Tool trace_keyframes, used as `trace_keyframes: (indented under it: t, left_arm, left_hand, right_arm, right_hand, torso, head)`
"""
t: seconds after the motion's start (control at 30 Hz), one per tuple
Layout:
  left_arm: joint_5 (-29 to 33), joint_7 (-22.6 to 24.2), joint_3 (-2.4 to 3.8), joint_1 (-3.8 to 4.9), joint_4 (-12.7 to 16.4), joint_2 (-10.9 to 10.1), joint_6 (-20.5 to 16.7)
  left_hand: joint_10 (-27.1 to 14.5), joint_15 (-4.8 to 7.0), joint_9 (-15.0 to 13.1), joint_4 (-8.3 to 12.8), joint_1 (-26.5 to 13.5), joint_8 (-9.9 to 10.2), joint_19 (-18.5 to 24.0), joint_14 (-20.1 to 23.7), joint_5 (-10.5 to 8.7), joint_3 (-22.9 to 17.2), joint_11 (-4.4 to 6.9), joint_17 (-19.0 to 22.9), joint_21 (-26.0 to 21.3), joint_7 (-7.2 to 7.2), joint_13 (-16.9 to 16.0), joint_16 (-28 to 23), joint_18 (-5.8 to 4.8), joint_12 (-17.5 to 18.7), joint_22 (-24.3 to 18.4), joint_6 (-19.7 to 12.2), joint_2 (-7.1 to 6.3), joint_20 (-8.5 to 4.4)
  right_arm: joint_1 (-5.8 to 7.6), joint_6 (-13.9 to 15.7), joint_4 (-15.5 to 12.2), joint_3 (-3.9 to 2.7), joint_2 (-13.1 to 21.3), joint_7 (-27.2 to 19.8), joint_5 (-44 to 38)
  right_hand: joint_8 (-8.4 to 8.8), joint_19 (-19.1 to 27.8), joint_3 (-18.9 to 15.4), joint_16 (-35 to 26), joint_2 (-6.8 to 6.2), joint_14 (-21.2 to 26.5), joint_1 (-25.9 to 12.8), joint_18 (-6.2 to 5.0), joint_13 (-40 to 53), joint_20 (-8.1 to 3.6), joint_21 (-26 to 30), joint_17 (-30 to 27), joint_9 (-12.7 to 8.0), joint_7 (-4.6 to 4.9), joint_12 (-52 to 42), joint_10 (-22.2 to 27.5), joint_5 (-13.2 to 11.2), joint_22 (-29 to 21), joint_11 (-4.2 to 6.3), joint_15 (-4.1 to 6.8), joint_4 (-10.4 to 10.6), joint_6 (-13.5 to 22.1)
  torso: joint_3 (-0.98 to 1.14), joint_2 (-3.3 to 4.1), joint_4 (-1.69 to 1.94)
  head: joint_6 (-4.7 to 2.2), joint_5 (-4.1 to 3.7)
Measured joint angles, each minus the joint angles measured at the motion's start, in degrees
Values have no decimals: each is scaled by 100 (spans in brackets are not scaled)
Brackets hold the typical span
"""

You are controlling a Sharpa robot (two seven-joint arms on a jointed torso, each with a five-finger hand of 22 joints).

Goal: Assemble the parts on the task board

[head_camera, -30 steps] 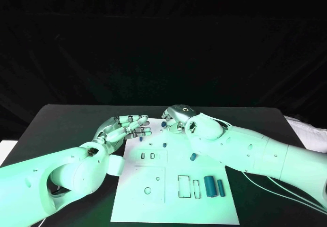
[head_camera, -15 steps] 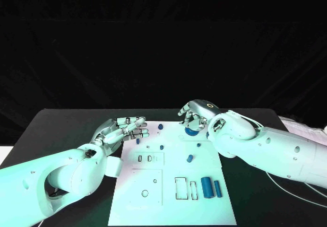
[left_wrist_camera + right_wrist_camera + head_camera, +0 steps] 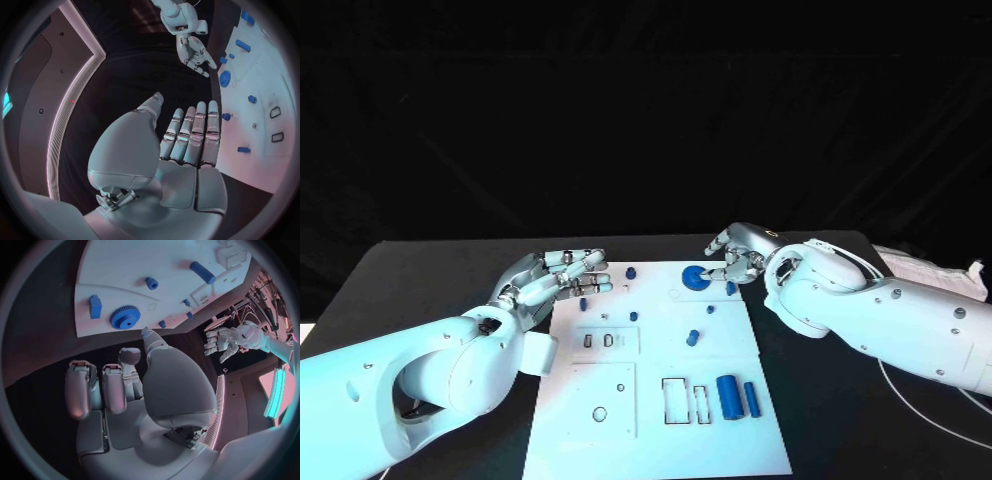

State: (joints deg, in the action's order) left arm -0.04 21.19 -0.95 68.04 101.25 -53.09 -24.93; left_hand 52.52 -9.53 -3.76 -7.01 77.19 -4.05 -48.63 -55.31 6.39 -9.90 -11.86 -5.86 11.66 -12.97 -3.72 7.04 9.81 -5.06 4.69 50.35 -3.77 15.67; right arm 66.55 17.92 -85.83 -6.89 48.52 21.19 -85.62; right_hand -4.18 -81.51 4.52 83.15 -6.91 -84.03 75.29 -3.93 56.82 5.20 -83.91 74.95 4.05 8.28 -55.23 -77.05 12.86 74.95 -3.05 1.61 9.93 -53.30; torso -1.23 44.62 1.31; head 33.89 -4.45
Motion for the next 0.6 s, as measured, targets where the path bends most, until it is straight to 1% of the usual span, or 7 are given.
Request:
trace_keyframes:
  t: [0.07, 0.17, 0.3, 0.33, 0.4, 0.53, 0.6]
  left_arm:
    - [1, 0, 0, 0, -2, 2, 4]
    - [4, 0, -1, 0, -6, 3, 8]
    - [6, 0, -2, -1, -8, 3, 14]
    - [7, 0, -2, -1, -8, 3, 15]
    - [8, 0, -2, -1, -9, 4, 19]
    - [9, 0, -2, -1, -9, 4, 26]
    - [9, 0, -1, -1, -9, 4, 29]
  left_hand:
    - [0, 0, 0, 0, 0, 0, 0, 0, 0, 0, 0, 0, 0, 0, 0, 0, 1, 0, 0, 0, 0, 0]
    - [0, 0, 0, 0, 0, 0, 0, 0, 0, 0, 0, 0, 0, 0, 0, 0, 0, 0, 0, 0, 0, 0]
    - [0, 0, 0, 32, 0, 0, 0, 0, 0, 1, 0, 0, 0, 0, 0, 0, 0, 20, 0, 0, 0, 0]
    - [0, 0, 0, 32, 0, 0, 0, 0, 0, 1, 0, 0, 0, 0, 0, 0, 0, 22, 0, 0, 0, 0]
    - [0, 0, 0, 32, 0, 0, 0, 0, 0, 1, 0, 0, 0, 0, 0, 0, 0, 22, 1, 0, 0, 0]
    - [0, 0, 0, 32, 0, 0, 0, 0, 0, 1, 0, 0, 0, 0, 0, -17, 0, 23, 0, 0, 0, 0]
    - [0, 0, 0, 32, 0, 0, 0, 0, 0, 1, 0, 0, 0, 0, 0, -22, 0, 23, -5, 0, 0, 0]
  right_arm:
    - [-26, -65, 51, -2, -33, 61, 31]
    - [-61, -132, 111, -2, -83, 121, 59]
    - [-103, -198, 220, -2, -186, 177, 58]
    - [-118, -211, 252, -2, -221, 190, 48]
    - [-140, -225, 295, -2, -269, 204, 29]
    - [-160, -239, 371, 0, -343, 224, -17]
    - [-164, -238, 402, 0, -374, 234, -45]
  right_hand:
    - [0, -16, -34, 7, 5, 21, 5, 0, 124, 3, -20, 0, 0, 0, -102, -9, 0, 0, -9, -21, 34, 0]
    - [0, -16, -34, 7, 35, 21, 35, 0, 184, 3, -25, 0, 0, 1, -131, -9, 24, 0, -8, -21, 34, 1]
    - [-39, -16, -58, 40, 73, 21, 73, 0, 276, 3, -43, -1, 7, 1, -190, -9, 58, 0, -8, -20, 58, 1]
    - [-44, -41, -58, 40, 73, 21, 73, 54, 303, 14, -43, -1, 7, 1, -225, -9, 58, 0, -8, -20, 58, 1]
    - [-44, -57, -58, 40, 95, 21, 96, 87, 341, 4, -43, -1, 7, 1, -249, -9, 58, 0, -8, -20, 58, 1]
    - [-44, -56, -58, 40, 118, 21, 118, 87, 438, 4, -65, -1, 13, 1, -354, -43, 58, -1, -16, -20, 57, 1]
    - [-44, -56, -58, 63, 118, 21, 118, 87, 488, 4, -65, -1, 13, 1, -406, -61, 58, -1, 3, -20, 57, 1]
  torso:
    - [1, 0, 0]
    - [-1, 0, 2]
    - [-5, 1, 1]
    - [-4, 2, 1]
    - [-8, 4, 1]
    - [-8, 7, 2]
    - [-8, 8, 3]
  head:
    - [-21, 1]
    - [-32, 1]
    - [-20, 12]
    - [-20, 13]
    - [-12, 15]
    - [1, 20]
    - [1, 21]
